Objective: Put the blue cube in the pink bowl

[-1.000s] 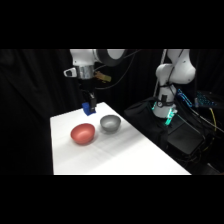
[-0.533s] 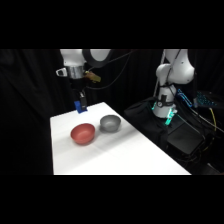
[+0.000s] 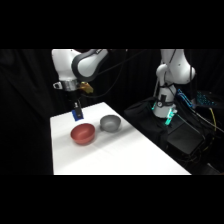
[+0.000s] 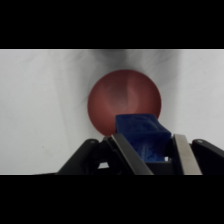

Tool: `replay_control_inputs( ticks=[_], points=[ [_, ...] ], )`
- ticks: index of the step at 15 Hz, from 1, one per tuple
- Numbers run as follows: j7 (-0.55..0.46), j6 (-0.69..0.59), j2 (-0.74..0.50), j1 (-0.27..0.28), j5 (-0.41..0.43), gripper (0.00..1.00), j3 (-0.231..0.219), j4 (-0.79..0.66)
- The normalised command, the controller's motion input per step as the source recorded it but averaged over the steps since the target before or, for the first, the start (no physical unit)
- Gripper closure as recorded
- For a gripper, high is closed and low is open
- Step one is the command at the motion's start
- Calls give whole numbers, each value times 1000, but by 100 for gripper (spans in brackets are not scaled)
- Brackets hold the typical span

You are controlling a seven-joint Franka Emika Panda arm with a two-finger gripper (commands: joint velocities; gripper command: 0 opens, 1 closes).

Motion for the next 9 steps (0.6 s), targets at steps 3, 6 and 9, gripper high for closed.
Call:
replay_control_inputs(
  ticks=[3, 6, 9],
  points=[
    [-282, 100, 255, -99, 196, 77, 117, 236],
    [-271, 121, 215, -84, 145, 77, 100, 176],
    [-266, 129, 180, -95, 124, 77, 76, 154]
  ],
)
